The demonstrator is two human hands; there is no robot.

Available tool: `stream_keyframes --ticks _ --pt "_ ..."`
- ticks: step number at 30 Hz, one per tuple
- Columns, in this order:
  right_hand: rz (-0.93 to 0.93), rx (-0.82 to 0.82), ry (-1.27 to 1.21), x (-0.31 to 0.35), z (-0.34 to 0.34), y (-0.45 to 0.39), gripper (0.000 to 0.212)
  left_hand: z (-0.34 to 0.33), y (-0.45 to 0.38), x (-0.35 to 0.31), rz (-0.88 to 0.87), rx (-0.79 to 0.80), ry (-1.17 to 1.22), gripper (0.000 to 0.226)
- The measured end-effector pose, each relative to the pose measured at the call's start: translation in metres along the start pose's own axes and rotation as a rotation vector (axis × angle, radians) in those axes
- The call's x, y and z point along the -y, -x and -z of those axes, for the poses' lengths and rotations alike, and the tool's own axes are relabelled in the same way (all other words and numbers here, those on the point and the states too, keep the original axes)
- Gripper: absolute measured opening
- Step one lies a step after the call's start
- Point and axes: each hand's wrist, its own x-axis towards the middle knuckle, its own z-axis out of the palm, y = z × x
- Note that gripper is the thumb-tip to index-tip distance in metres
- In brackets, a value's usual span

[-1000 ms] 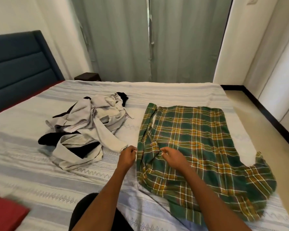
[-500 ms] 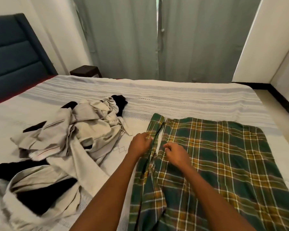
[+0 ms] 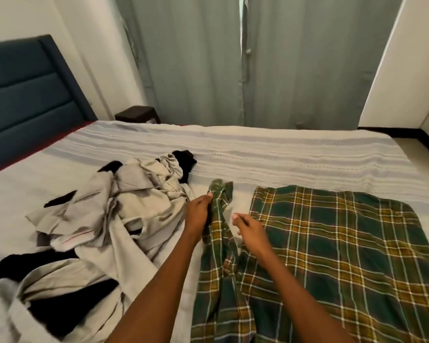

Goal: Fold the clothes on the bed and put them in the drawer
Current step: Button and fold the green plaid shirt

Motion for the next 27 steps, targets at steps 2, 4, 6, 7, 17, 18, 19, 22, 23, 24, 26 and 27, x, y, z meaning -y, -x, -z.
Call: stream_keyframes --ticks 2,4,6,7,17,18,19,22,23,24,26,27 --pt "0.024 0.096 -0.198 0.038 -0.016 0.018 0.036 0.025 0.018 -0.023 0.047 0.040 0.169 0.027" --pt "0.074 0.124 -0.283 0.070 -0.027 0.033 0.035 0.048 0.038 -0.044 0.005 0.083 0.215 0.023" --pt "0.123 0.111 -0.334 0.100 -0.037 0.049 0.036 0.075 0.058 -0.063 -0.072 0.090 0.228 0.023" --pt "0.150 0.100 -0.354 0.114 -0.041 0.057 0.034 0.088 0.068 -0.073 -0.113 0.088 0.226 0.024" --pt "0.328 0.244 -0.160 0.237 -0.110 0.139 0.032 0.211 0.157 -0.157 -0.219 -0.027 0.327 0.039" --pt "0.351 0.267 -0.124 0.245 -0.119 0.146 0.031 0.221 0.160 -0.159 -0.190 -0.038 0.329 0.046" --pt "0.363 0.291 -0.094 0.253 -0.132 0.155 0.034 0.236 0.164 -0.160 -0.162 -0.061 0.335 0.050" --pt "0.339 0.313 -0.039 0.268 -0.164 0.171 0.032 0.279 0.174 -0.157 -0.093 -0.094 0.503 0.050" --pt "0.327 0.304 -0.033 0.272 -0.173 0.173 0.031 0.292 0.177 -0.155 -0.082 -0.091 0.594 0.050" --pt "0.310 0.295 -0.044 0.276 -0.186 0.178 0.031 0.309 0.181 -0.153 -0.095 -0.098 0.671 0.047" --pt "0.280 0.281 -0.060 0.282 -0.207 0.185 0.026 0.337 0.185 -0.148 -0.132 -0.155 0.751 0.040" --pt "0.283 0.286 -0.058 0.284 -0.216 0.189 0.023 0.349 0.185 -0.145 -0.156 -0.172 0.753 0.038"
